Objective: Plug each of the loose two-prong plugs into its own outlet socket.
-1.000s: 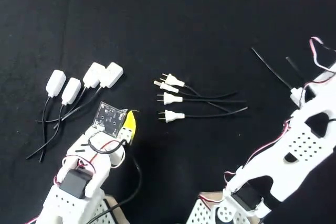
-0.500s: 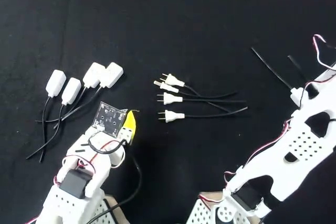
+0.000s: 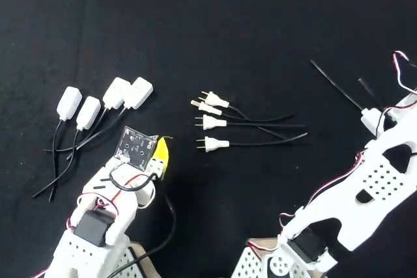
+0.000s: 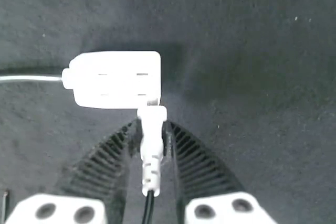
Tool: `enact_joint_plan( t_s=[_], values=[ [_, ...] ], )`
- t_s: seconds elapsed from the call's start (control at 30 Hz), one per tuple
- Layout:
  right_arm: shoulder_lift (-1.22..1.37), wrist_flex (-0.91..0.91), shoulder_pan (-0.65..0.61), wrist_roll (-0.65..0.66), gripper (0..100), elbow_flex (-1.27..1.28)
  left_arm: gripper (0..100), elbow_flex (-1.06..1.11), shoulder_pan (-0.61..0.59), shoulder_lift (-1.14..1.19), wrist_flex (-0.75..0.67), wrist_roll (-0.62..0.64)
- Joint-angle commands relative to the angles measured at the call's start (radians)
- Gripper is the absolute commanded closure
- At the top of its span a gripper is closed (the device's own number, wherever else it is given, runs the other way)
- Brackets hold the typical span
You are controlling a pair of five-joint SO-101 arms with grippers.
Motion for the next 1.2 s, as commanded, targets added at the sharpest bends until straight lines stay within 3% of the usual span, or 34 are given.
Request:
enact_joint_plan(
  t_s=[0.0, 0.3, 1.17],
  values=[
    [0.005, -0.025, 0.005, 0.009, 98.5, -0.047, 95, 0.018, -0.01, -0.008, -0.021, -0.011],
    [0.004, 0.055, -0.011, 0.006, 98.5, -0.254, 95, 0.018, -0.01, -0.008, -0.021, -0.011],
    [0.125, 0.044, -0.057, -0.002, 98.5, -0.255, 95, 0.018, -0.01, -0.008, -0.021, -0.011]
  ],
)
